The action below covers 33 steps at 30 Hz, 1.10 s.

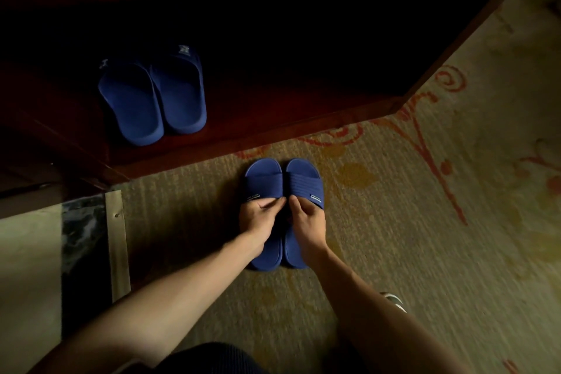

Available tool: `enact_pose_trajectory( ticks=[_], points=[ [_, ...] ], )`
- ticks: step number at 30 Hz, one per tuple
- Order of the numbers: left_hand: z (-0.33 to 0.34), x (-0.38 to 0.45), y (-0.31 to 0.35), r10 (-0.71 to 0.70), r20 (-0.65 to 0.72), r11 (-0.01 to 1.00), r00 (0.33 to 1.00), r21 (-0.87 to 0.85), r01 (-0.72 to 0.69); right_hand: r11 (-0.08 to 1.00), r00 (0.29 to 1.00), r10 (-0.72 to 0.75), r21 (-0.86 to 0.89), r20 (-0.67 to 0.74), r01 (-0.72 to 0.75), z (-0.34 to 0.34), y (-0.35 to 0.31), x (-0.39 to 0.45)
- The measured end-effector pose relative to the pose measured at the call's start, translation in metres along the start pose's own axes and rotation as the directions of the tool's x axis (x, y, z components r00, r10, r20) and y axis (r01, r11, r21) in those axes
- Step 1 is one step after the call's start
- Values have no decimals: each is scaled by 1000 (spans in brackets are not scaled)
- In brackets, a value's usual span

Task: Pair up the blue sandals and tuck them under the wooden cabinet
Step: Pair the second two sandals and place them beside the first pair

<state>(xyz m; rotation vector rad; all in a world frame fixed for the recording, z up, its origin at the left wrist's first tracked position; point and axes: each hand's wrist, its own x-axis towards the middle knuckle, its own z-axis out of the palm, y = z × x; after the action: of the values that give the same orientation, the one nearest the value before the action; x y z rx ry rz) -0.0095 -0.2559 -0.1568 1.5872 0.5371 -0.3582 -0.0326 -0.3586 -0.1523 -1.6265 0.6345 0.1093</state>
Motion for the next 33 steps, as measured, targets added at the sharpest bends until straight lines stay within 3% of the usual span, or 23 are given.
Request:
enact_pose_trajectory(
  ticks=[10,23,27,33],
  points=[
    [-7,-5,25,142,-15,989,990,-35,-143,978,978,-190,-106,-92,180,9,-26,-5],
    [-19,37,111,258,-119,953,959,-129,-273,902,917,-399,-187,-17,389,33,-118,47],
    [-21,59,122,249,-169,957,954,-108,-269,908,927,-374,-197,13,369,45,-129,72],
    [-25,87,129,229,-190,967,955,-72,-246,967,970,-223,-105,94,232,64,-127,107]
  ],
)
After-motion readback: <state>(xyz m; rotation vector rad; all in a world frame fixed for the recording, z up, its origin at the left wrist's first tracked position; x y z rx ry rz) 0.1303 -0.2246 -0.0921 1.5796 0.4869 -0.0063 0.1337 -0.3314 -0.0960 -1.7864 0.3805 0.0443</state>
